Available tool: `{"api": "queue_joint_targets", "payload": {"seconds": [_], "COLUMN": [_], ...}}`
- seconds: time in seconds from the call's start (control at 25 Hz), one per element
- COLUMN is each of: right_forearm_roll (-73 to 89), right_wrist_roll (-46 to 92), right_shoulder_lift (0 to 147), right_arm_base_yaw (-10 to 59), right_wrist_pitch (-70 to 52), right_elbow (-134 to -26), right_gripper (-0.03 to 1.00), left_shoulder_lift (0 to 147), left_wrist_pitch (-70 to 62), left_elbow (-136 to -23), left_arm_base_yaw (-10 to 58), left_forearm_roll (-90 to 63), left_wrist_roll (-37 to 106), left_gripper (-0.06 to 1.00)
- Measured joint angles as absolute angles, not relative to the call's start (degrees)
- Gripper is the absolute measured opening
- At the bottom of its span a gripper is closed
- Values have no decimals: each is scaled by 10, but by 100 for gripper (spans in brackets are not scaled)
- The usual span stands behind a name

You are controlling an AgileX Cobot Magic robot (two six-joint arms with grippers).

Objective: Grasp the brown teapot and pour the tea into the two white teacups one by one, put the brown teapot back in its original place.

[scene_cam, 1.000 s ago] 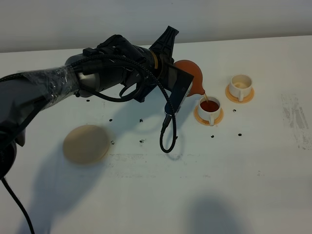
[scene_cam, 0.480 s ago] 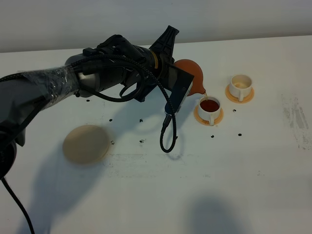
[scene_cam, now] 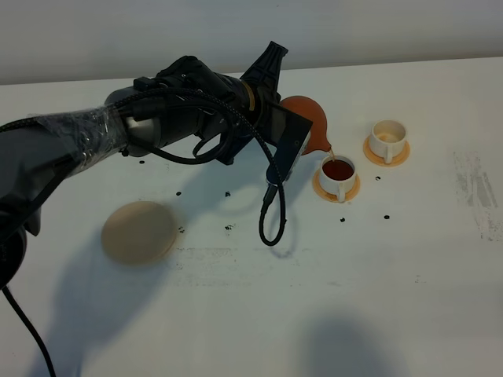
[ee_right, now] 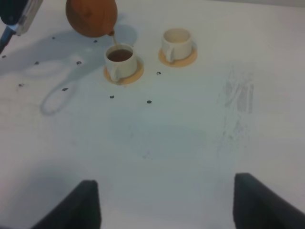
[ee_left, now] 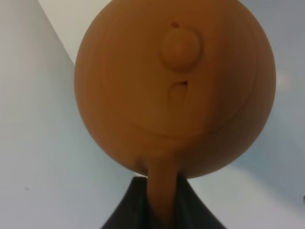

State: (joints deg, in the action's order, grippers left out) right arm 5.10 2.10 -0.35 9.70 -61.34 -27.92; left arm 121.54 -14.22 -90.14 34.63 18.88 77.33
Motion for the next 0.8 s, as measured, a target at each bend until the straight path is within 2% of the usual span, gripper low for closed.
{"api": "queue_joint_targets", "payload": {"seconds": [0.44,0.8], "right_forearm_roll": [51,51], "right_wrist_roll": [21,21], "right_shoulder_lift": [-4,-4], "right_arm_base_yaw": [97,97], "right_wrist_pitch": [-613,-613], "right_elbow": [-279,-279], "right_gripper": [59,59], "left_shoulder_lift": [1215,1216], "left_wrist_pitch": [-158,-190], "left_elbow": [-901,-901], "left_arm_base_yaw": [357,357], "left_forearm_roll": [178,174], "left_wrist_roll": [740,651], "left_gripper": [10,10]}}
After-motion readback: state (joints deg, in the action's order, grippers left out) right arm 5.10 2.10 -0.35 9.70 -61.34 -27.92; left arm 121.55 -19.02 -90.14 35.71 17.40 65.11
